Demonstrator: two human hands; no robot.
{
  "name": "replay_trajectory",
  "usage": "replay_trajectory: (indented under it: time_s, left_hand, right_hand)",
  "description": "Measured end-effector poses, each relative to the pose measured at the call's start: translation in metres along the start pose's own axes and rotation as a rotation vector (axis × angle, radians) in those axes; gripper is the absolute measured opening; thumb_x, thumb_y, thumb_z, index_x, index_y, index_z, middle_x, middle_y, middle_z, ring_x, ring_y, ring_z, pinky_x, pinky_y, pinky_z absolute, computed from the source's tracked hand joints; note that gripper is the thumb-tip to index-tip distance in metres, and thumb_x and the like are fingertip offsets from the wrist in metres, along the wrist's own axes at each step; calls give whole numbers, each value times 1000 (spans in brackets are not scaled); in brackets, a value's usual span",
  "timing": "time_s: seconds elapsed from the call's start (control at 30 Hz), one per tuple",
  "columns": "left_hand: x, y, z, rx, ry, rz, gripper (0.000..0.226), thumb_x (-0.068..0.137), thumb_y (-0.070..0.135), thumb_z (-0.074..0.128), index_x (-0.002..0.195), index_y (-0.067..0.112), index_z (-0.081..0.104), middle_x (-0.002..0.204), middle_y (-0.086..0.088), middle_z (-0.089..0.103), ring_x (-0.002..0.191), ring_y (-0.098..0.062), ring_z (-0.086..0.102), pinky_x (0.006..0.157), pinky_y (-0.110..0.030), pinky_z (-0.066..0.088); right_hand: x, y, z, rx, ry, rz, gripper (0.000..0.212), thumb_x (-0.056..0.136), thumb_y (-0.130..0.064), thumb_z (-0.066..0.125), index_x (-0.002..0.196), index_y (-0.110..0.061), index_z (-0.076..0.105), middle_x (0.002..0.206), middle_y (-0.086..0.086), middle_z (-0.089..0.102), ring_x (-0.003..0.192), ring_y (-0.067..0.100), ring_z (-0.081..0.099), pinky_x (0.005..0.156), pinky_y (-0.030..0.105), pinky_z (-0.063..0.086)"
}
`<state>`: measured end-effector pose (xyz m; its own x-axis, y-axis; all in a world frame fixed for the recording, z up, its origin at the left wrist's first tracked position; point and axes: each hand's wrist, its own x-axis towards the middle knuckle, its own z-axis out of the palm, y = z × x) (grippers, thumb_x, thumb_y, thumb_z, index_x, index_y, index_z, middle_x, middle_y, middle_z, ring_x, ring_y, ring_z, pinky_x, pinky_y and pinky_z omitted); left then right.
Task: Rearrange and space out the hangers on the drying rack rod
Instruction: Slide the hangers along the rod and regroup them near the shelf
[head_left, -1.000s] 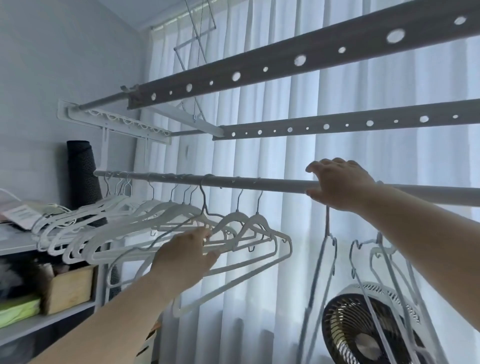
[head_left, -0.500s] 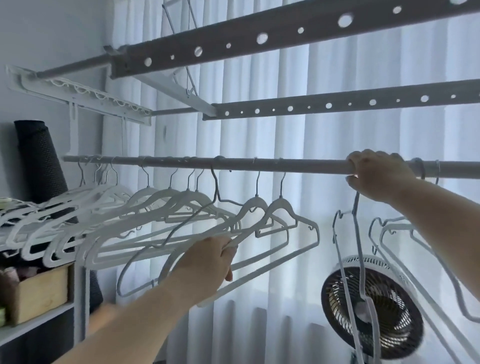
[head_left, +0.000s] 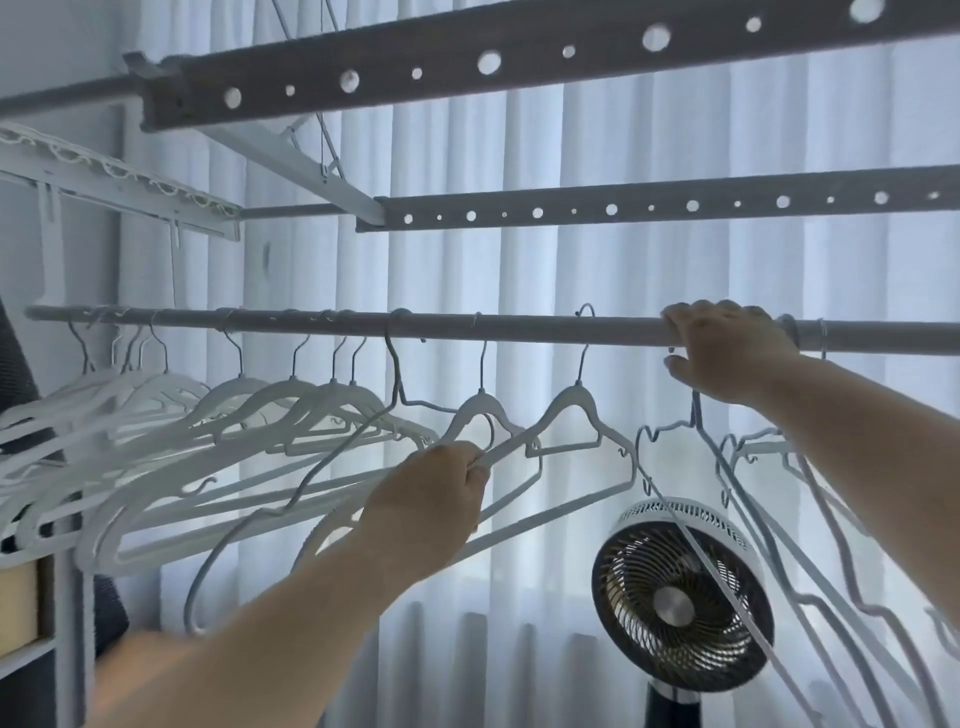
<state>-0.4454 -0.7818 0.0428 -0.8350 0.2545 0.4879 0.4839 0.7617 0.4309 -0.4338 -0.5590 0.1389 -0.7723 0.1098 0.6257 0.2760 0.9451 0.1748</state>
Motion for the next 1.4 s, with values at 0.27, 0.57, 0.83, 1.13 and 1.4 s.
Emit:
replay_trajectory:
  time_s: [0.27,0.57,0.83,1.13,1.4]
  left_hand:
    - [14,1,29,76,-76,-116,35,93,19,34,59,21,44,66,3,64,48,-8,43,56,-24,35]
    - [-47,-31,20,75,-121,-235,25,95,27,40,82,23,61,46,12,57,32,4,45,51,-21,37]
    - [-114,-35,-11,113,-65,-223,28,93,24,44,73,43,43,58,17,50,39,17,48,47,-11,33]
    - [-186,-47,-57,-20,7,-381,15,90,26,53,79,27,62,60,8,63,45,-1,51,49,-15,39]
    - [-237,-58,-78,167,25,-481,40,89,33,53,126,21,48,132,-1,46,111,-16,49,86,-24,39]
  right_hand:
    - [4,8,5,17,-8,-92,40,93,-29,44,129,-13,38,127,9,49,121,27,42,100,38,32]
    - [-6,-30,7,109,134,-472,48,93,-28,45,139,-17,34,147,4,34,136,24,26,109,36,22]
    - [-33,-63,12,150,-258,-642,42,93,-22,49,134,-19,45,142,3,45,129,24,41,103,31,34]
    - [-67,-80,-21,666,-629,-581,24,89,-16,57,65,-17,62,59,-5,66,53,1,59,41,10,44]
    - [-136,-112,-52,852,-737,-563,10,88,-12,58,81,-14,66,34,-5,56,36,1,58,37,13,45]
